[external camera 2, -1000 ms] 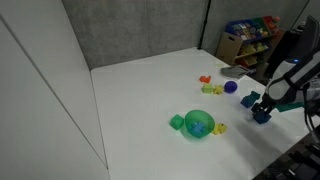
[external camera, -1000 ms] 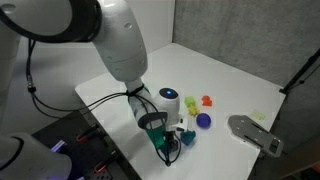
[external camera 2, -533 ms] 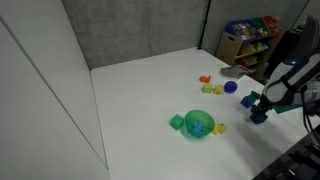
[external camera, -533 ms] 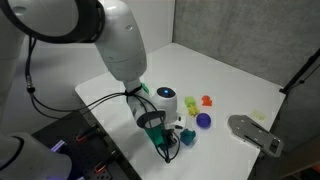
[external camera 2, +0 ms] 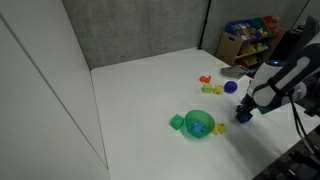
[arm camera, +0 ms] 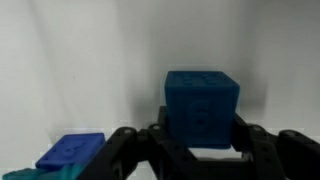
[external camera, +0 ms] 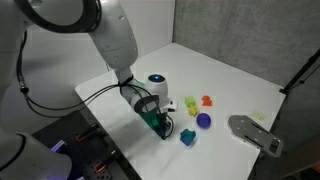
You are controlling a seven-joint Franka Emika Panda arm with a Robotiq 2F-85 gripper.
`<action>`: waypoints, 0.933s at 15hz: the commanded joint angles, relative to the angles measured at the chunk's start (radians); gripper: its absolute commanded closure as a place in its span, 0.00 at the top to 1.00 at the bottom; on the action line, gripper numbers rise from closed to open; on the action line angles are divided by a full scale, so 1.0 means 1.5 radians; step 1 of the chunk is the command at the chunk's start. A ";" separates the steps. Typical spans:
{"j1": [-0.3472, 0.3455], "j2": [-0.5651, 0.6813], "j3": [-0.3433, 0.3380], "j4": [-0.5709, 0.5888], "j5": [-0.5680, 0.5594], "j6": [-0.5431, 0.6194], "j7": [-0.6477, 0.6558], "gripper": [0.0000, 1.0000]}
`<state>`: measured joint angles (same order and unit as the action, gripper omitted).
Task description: Move the blue block to the left
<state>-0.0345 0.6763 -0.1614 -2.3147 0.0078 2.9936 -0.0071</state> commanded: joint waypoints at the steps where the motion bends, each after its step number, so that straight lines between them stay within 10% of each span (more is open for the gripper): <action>1: 0.044 0.013 -0.007 0.051 0.000 -0.034 0.047 0.31; 14: 0.128 0.084 0.024 0.281 0.000 -0.256 0.187 0.31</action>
<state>0.1434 0.7730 -0.1350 -1.9639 0.0085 2.6659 0.2258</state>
